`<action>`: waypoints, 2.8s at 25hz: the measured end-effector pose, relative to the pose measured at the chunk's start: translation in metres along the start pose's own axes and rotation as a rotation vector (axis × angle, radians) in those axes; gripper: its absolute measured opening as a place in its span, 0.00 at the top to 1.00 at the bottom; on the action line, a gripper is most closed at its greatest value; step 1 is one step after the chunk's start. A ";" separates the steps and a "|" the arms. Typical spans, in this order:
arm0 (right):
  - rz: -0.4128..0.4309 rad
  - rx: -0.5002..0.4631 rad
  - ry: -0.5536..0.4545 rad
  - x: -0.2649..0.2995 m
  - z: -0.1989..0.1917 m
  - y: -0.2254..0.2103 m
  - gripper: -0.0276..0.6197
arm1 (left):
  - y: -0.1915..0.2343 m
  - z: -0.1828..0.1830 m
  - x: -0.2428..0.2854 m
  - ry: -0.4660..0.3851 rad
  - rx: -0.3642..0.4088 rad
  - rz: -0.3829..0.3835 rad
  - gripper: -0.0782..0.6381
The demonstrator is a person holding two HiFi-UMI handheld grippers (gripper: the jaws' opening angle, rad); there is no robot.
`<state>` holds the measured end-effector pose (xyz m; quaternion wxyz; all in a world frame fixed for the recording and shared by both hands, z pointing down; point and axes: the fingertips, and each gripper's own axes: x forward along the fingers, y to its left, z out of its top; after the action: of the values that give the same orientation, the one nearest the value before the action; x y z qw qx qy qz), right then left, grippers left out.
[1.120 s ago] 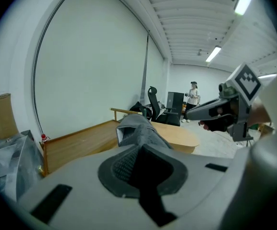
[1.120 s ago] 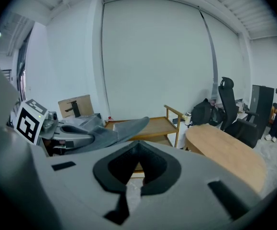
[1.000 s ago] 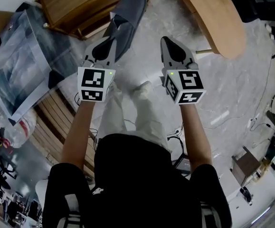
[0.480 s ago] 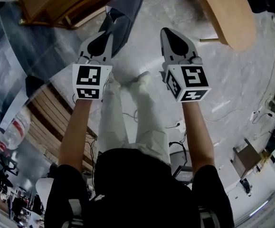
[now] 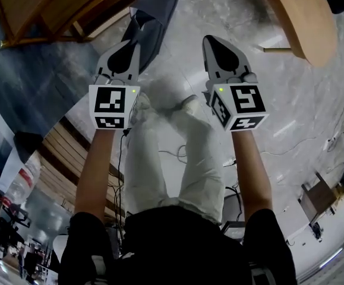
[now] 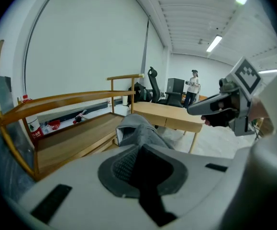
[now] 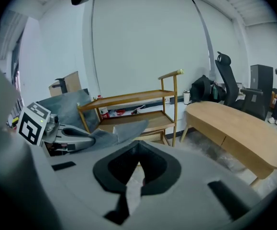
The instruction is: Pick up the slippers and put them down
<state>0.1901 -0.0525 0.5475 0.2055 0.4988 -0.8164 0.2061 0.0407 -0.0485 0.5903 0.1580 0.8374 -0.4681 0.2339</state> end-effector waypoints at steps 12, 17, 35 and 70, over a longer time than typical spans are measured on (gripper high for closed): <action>0.036 -0.024 0.001 0.097 -0.115 -0.007 0.96 | 0.020 -0.150 0.079 0.043 0.020 0.021 0.87; 0.042 -0.022 0.009 0.132 -0.163 -0.015 0.96 | 0.023 -0.205 0.111 0.060 0.017 0.042 0.87; 0.123 -0.077 0.046 0.254 -0.287 0.009 0.96 | 0.077 -0.335 0.180 0.042 -0.026 0.120 0.87; 0.155 -0.030 0.090 0.344 -0.404 -0.002 0.96 | 0.097 -0.475 0.255 0.116 -0.061 0.156 0.87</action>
<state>0.1006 -0.0853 1.0694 0.2326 0.4212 -0.8456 0.2314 -0.0429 -0.0489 1.1315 0.1917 0.7781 -0.5291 0.2792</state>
